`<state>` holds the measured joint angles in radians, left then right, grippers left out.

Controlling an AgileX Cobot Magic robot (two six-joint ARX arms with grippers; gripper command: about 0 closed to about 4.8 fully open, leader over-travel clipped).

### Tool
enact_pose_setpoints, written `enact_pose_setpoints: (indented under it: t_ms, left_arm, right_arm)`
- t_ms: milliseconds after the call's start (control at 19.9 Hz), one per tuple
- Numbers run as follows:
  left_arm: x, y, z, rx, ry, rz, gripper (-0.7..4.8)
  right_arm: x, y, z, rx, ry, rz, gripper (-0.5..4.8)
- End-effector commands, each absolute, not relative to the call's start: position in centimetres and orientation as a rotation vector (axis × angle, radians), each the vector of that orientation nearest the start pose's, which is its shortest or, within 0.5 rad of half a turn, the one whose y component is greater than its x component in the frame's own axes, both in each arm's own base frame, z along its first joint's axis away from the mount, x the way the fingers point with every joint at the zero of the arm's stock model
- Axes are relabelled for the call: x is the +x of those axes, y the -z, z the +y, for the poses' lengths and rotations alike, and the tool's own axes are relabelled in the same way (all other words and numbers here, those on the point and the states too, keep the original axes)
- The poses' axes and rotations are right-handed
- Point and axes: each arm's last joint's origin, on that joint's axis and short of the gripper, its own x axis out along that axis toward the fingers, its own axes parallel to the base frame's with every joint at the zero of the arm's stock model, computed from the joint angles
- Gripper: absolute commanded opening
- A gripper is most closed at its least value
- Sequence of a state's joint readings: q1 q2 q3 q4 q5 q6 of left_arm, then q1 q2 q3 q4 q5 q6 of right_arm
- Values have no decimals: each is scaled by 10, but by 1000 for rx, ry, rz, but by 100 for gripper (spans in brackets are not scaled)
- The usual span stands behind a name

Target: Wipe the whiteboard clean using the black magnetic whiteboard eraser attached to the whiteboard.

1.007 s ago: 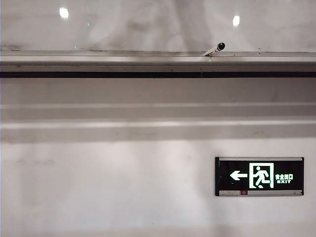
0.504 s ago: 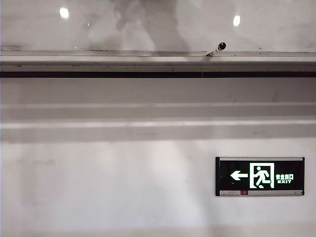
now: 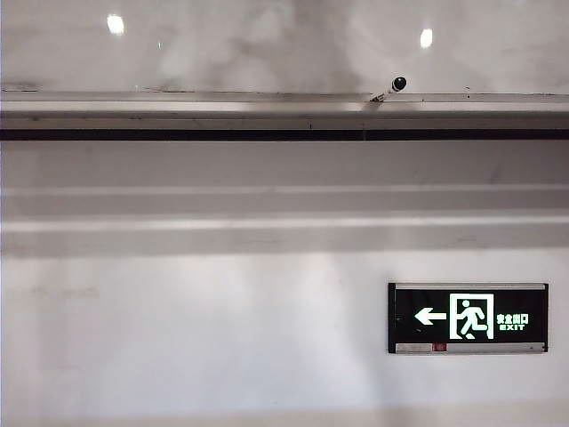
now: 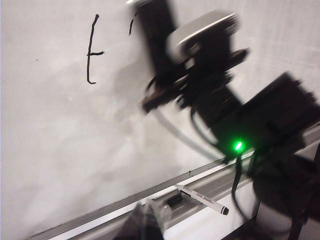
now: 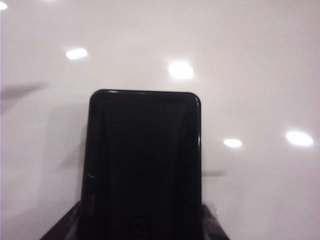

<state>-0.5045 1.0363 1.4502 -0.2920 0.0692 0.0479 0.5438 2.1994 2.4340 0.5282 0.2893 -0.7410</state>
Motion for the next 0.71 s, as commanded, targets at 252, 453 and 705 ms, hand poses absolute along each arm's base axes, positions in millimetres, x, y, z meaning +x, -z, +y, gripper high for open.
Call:
enact_pose_setpoints:
  t_ms: [252, 453, 705]
  left_arm:
    - [156, -499, -88, 13, 576, -151, -5]
    - [156, -499, -88, 13, 576, -151, -5]
    - [156, -499, -89, 14, 593, -151, -5]
  right_arm:
    - [406, -501, 237, -469, -258, -628, 38]
    - [404, -490, 251, -568, -359, -555, 29]
    - [403, -511, 226, -484, 7, -545, 30]
